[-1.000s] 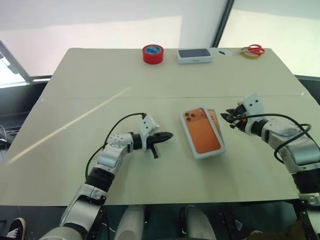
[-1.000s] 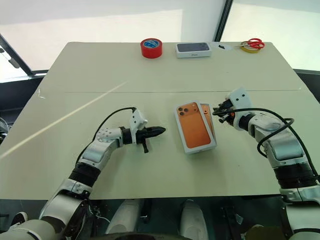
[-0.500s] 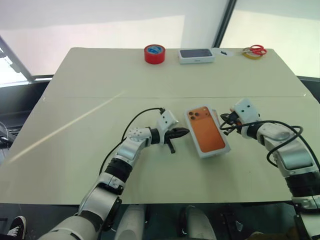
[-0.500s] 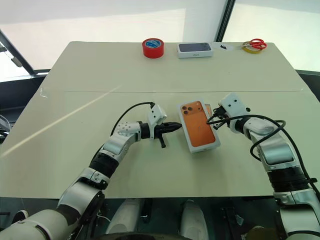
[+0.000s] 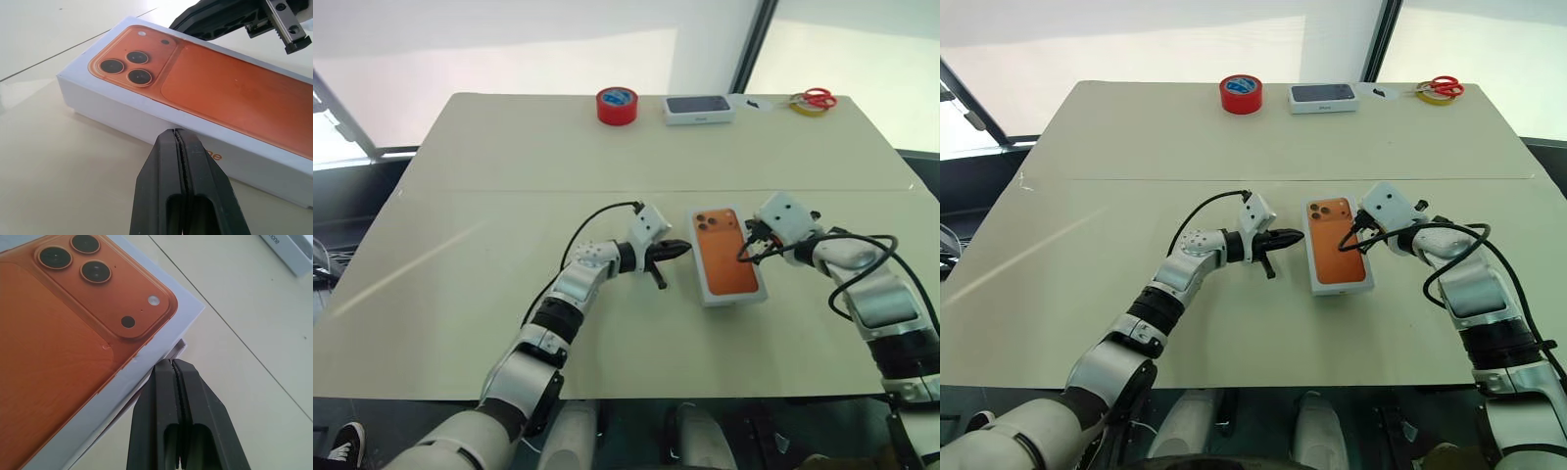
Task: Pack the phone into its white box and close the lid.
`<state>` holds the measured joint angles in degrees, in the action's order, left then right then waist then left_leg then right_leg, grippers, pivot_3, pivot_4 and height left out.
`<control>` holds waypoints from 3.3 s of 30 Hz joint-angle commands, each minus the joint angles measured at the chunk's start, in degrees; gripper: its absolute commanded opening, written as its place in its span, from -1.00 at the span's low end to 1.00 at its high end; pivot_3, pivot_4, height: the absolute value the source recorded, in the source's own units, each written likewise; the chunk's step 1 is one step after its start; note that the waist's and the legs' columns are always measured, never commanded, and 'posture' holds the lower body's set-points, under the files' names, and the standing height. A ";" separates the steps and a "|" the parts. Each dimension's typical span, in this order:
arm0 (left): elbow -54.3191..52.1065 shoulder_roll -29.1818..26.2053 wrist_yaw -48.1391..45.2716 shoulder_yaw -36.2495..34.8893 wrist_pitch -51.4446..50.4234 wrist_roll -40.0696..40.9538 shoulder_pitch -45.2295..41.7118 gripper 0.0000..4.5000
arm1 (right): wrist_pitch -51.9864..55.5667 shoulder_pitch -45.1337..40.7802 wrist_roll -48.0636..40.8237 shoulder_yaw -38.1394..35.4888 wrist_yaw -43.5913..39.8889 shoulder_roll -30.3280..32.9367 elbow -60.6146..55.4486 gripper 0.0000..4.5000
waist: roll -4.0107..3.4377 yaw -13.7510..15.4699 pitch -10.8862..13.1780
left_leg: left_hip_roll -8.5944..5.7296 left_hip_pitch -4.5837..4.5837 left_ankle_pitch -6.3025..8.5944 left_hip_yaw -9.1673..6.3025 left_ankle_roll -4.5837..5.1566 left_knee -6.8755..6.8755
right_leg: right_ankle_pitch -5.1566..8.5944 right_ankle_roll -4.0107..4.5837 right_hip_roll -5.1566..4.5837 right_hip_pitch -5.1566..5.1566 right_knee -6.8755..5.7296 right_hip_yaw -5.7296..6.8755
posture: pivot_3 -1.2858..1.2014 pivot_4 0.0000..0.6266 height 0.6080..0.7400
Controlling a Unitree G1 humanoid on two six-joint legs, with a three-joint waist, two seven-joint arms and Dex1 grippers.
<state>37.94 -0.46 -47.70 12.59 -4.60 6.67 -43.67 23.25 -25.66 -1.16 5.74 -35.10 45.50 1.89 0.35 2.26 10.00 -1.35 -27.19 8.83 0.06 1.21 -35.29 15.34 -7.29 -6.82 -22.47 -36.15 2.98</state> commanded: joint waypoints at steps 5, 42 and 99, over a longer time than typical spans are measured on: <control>3.47 2.44 0.87 -0.55 3.77 -0.94 -4.19 -1.00 | -1.48 -2.30 3.67 0.05 0.26 -1.76 -0.19 -0.98 | 0.00 0.00 0.00 | -0.01 0.00 -0.01 0.00 -0.01 -0.02 | 0.00 -0.01 0.00 0.02 0.00 0.00 | 0.03 -0.52 1.00; 15.22 4.94 8.37 -3.27 10.16 -5.13 -9.48 -1.00 | -3.57 -4.56 14.44 0.51 5.72 -6.80 8.05 -0.98 | 0.00 -0.13 0.00 | -0.08 0.04 -0.03 -0.01 -0.04 -0.02 | -0.06 -0.12 0.01 0.01 -0.10 0.00 | 0.03 -0.52 1.00; -7.94 3.71 1.65 2.90 -1.63 -2.34 6.37 -1.00 | 1.70 4.25 9.04 -0.14 -4.71 -1.11 -1.54 -0.98 | -0.14 -0.01 -0.09 | -0.01 0.24 -0.02 -0.05 -0.06 -0.03 | -0.05 -0.08 -0.01 0.22 -0.05 -0.02 | 0.03 -0.52 1.00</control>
<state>31.33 2.25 -46.05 15.59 -6.75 3.64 -36.60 26.72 -20.00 7.08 5.34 -40.71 44.92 0.38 0.21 2.24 9.91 -1.36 -26.95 8.82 0.02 1.15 -35.32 15.29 -7.38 -6.84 -22.25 -36.20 2.97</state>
